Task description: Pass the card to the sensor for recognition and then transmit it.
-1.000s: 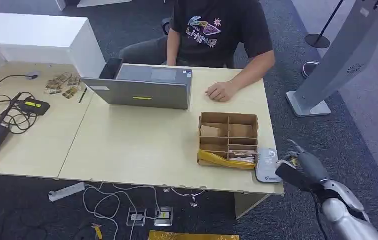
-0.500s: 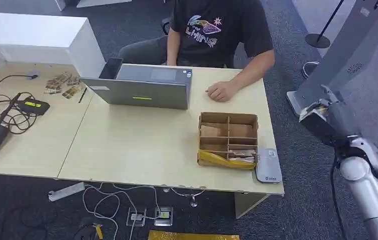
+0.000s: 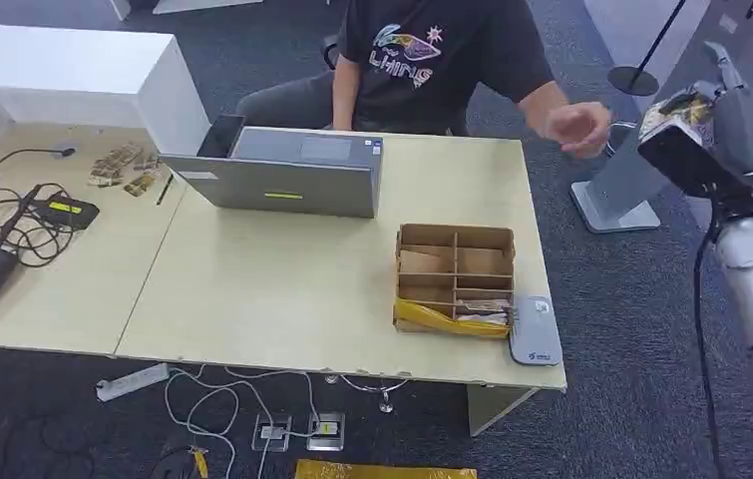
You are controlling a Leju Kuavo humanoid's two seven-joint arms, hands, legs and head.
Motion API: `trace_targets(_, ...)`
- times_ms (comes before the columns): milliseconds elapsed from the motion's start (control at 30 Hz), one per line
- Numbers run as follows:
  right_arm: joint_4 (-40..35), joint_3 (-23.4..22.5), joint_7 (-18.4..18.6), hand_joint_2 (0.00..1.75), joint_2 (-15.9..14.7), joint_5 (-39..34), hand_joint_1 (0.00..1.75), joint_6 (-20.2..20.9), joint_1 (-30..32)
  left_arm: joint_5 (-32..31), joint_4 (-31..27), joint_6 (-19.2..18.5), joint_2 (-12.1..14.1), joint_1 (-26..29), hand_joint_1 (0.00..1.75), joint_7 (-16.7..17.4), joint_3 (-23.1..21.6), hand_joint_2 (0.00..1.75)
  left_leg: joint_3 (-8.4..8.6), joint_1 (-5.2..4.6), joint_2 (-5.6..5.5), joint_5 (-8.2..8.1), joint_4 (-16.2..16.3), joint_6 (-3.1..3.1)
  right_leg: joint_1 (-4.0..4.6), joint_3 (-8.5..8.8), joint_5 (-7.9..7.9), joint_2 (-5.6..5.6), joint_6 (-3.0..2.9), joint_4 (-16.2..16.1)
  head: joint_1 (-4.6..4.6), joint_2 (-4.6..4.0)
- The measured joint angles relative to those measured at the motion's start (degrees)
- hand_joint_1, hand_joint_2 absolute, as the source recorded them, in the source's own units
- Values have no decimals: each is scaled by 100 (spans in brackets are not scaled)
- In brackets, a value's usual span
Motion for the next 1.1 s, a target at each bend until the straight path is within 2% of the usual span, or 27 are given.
trace_targets(200,859,426,-44,175,317,367,175,-33,-554,-17,-9,-48,11,-4,0,-26,-2,0,-3,5,-10,5,0,-7,4,0,0,-8,0,1,0,0)
trace_targets(333,1554,754,92,175,568,500,175,-48,-855,-48,-55,-120,42,-5,0,-20,-11,0,-1,8,-10,5,0,-7,8,-1,0,-8,0,-1,2,0)
trace_targets(633,2351,1034,306,175,817,505,175,-142,-941,-70,-90,-144,94,14,0,77,-13,0,-3,7,-18,5,1,-7,7,-1,0,-13,0,-3,2,0)
trace_targets(667,2401,1055,335,175,826,502,157,-149,-941,-70,-98,-144,98,17,0,77,-15,0,-3,7,-18,5,1,-7,7,-1,0,-13,0,-3,2,0)
trace_targets(700,2471,1077,369,175,837,498,2,-162,-940,-70,-103,-142,103,18,0,77,-15,0,-3,7,-18,5,1,-7,7,-1,0,-13,0,-4,2,0)
trace_targets(867,2690,1110,453,175,861,461,0,-372,-938,-46,-120,-129,120,24,0,77,-17,0,-2,7,-15,5,1,-7,7,-1,0,-11,0,-4,2,0)
trace_targets(1067,2823,1132,276,175,879,304,0,-633,-940,-26,-136,-118,120,26,0,77,-103,0,-3,7,-14,5,1,-7,7,-2,0,-10,0,-3,0,0)
trace_targets(1100,2839,1127,179,0,883,194,0,-715,-942,-20,-138,-109,120,26,0,77,-122,0,-3,7,-14,5,1,-7,7,-2,0,-10,0,-3,2,0)
